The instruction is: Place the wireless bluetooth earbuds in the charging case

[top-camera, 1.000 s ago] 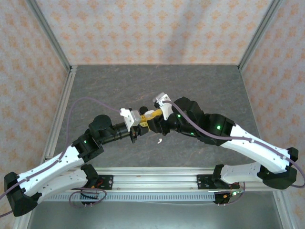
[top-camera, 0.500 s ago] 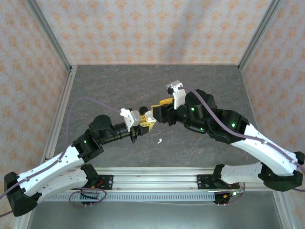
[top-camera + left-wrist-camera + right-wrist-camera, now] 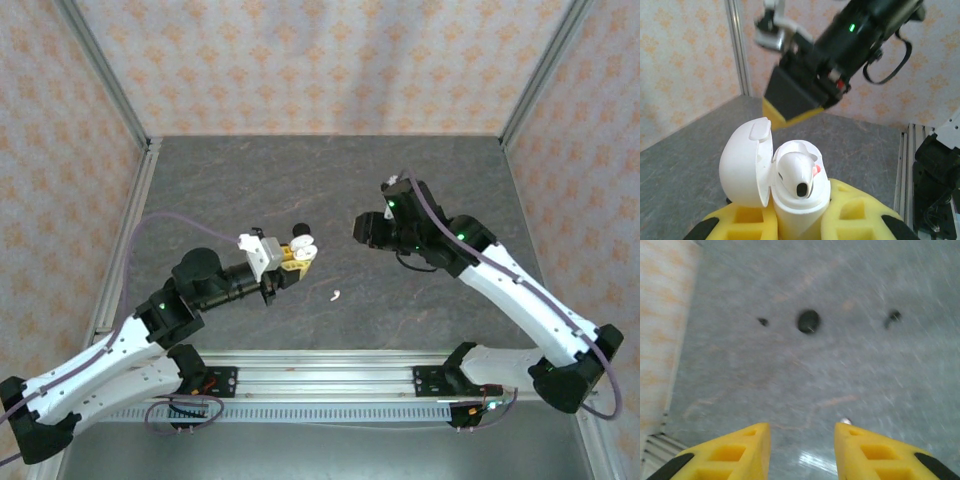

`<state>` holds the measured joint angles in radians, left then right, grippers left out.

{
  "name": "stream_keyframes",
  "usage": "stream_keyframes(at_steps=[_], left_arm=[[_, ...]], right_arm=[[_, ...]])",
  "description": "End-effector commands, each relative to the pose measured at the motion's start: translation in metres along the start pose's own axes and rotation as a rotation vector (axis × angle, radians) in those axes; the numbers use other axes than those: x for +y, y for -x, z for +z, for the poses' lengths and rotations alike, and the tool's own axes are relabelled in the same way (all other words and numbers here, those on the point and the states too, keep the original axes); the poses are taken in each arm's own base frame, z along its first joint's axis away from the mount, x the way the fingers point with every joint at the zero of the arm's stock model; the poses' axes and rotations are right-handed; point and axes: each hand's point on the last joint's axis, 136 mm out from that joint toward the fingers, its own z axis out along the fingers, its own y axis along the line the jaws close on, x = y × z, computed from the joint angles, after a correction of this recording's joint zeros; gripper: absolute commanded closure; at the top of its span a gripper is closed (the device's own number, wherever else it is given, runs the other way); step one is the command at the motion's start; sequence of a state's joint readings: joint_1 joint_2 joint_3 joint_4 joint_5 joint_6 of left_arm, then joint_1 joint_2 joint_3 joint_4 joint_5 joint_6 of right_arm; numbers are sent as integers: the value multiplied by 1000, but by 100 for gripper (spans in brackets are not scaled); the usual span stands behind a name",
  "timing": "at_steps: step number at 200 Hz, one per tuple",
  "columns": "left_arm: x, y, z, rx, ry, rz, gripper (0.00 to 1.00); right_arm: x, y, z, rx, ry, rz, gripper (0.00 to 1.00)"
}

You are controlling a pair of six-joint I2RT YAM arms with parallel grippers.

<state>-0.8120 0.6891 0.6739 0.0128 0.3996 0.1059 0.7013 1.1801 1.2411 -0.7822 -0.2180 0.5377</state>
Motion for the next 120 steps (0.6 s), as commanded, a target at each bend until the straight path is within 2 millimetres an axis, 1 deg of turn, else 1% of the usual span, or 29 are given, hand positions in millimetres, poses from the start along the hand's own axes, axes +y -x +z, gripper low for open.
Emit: stream_keyframes(at_steps=[1,28,47,60,72,93,120], left_arm=[[4,-15,-10,26,43,0,100],[7,-19,-18,28,69,4,100],[7,-22,-21,37,76,12,100],[8,-23,-23,42,82,17,100],[10,-25,-23,51,92,16,100],[10,-28,-22,66,93,21,100],[11,-30,-22,76,95,28,100]], right_arm=[[-19,-35,36,160,-35,146,63],[-31,-77,90,325,-53,248,67],[-37,-96,116,368,-81,267,64],[-42,-106,128,392,-114,261,61],[-46,-116,139,422,-146,254,60],[-48,-130,153,477,-183,230,59],[-51,-138,165,515,-233,200,58]])
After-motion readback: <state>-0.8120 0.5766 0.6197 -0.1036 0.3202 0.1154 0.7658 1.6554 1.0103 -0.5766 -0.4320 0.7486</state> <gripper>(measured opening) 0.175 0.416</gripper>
